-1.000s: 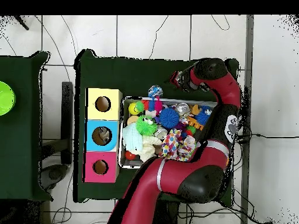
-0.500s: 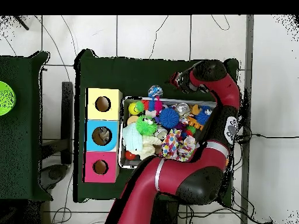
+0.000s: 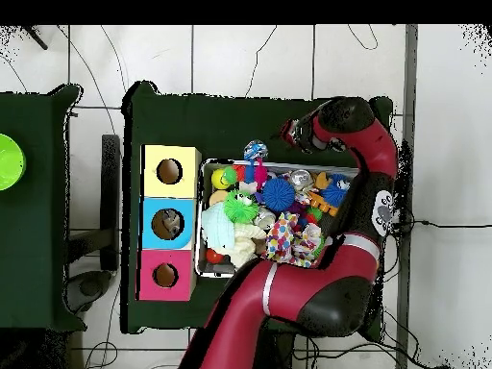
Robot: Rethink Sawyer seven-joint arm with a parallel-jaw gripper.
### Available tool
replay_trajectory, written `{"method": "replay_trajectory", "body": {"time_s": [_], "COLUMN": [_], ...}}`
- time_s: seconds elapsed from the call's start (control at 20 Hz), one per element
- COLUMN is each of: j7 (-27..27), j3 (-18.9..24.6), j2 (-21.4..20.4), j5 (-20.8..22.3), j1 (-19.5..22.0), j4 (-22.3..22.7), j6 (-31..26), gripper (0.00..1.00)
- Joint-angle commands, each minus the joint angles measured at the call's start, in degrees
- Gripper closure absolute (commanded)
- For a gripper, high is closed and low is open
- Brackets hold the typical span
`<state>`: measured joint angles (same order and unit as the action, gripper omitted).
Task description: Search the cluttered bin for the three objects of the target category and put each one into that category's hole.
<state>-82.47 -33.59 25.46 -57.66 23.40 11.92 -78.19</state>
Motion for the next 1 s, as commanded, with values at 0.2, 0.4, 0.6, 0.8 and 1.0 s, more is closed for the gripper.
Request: {"method": "replay_trajectory", "body": {"time_s": [0.2,0.4,0.6,0.8,1.0], "j7": [8.0,10.08,12.12,14.55,16.17], "j3": [-3.22,-4.82,-6.32,-9.05,-10.43], "j2": [14.37,16.35,18.34,19.95,21.19], "j5": [5.43,2.51,-2.06,-6.13,-9.88], "j1": [3.99,4.67,5.06,5.78,6.02], "j4": [-1.22,-3.51,-4.89,-6.13,-6.65], "j6": [-9.26,-12.2,-16.19,-18.14,-19.62], "gripper": [0.0,0.0,0.0,0.0,0.0]}}
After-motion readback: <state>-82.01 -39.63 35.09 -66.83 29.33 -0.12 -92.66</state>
